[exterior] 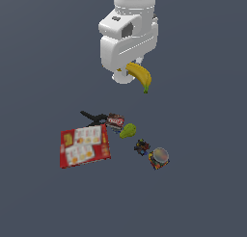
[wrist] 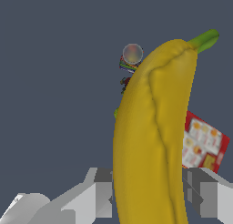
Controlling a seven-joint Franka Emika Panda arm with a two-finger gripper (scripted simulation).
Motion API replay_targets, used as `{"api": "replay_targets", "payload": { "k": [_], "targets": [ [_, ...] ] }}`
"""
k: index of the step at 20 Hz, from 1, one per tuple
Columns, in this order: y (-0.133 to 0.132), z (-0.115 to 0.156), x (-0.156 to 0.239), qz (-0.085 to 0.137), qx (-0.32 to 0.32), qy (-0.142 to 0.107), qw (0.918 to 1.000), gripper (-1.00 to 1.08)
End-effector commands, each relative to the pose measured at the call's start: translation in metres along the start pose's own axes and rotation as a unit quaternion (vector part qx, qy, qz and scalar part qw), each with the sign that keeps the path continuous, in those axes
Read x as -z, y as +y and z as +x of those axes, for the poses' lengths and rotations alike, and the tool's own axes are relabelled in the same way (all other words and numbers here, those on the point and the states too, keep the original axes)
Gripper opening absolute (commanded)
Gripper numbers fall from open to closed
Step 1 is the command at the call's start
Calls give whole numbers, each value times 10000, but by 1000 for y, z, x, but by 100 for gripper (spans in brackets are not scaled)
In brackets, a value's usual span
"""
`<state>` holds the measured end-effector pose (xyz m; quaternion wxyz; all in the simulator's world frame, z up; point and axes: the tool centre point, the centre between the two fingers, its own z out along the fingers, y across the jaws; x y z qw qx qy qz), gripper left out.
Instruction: Pick up a designated object from a clutter of objects.
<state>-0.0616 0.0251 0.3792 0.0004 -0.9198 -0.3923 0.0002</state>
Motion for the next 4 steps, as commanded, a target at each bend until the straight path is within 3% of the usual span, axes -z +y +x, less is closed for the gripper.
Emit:
{"api": "replay_targets", "payload": {
  "k": [1,4],
  "targets": [
    [0,-1,7,-3,0,2,10000,-100],
    [0,-1,8,-5,-3,1,10000,-100]
  ]
}}
